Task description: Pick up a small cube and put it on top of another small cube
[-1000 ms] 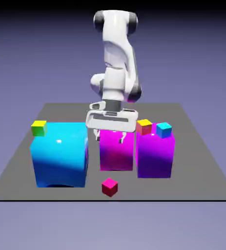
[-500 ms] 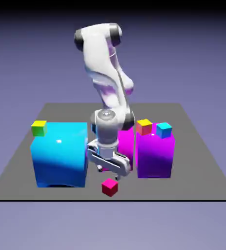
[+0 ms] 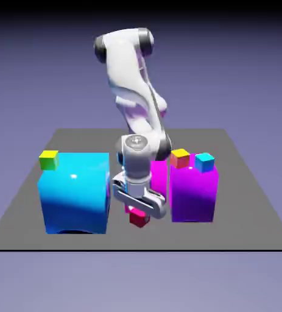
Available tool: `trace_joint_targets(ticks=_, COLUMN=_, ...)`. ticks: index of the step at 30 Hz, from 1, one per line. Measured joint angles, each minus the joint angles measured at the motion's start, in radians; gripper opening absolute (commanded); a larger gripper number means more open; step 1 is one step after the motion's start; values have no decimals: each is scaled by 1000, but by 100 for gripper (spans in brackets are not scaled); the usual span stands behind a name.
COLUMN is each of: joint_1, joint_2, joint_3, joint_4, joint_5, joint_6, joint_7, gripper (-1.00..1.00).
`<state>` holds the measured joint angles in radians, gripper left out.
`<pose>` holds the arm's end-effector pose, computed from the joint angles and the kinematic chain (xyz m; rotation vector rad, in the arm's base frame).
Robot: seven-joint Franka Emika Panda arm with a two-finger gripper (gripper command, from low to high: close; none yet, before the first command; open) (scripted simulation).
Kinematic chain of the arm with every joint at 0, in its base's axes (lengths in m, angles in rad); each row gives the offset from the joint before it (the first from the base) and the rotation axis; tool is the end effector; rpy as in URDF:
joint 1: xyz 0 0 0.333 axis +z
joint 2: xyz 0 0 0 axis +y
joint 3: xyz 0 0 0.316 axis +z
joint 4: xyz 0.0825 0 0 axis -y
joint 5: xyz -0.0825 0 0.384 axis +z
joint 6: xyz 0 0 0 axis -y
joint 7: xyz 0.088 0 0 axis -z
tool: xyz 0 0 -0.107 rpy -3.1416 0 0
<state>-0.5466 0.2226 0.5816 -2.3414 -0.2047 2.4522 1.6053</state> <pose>0.5075 0.0222 0.2489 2.3496 -2.0086 -0.0665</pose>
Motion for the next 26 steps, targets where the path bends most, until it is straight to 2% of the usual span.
trace_joint_targets(ticks=17, joint_1=461, joint_2=-616, joint_3=-29, joint_4=7, joint_5=470, joint_6=-519, joint_7=-153, gripper=-100)
trace_joint_targets(ticks=19, joint_1=468, joint_2=-626, joint_3=-30, joint_4=7, joint_5=477, joint_6=-527, joint_7=-155, gripper=-100)
trace_joint_targets(ticks=23, joint_1=472, joint_2=-563, joint_3=9, joint_4=-105, joint_5=481, joint_6=-354, joint_7=-147, gripper=-100)
trace_joint_targets(ticks=24, joint_1=472, joint_2=-556, joint_3=13, joint_4=-119, joint_5=481, joint_6=-333, joint_7=-146, gripper=100)
trace_joint_targets(ticks=26, joint_1=472, joint_2=-556, joint_3=13, joint_4=-119, joint_5=478, joint_6=-333, joint_7=-145, gripper=100)
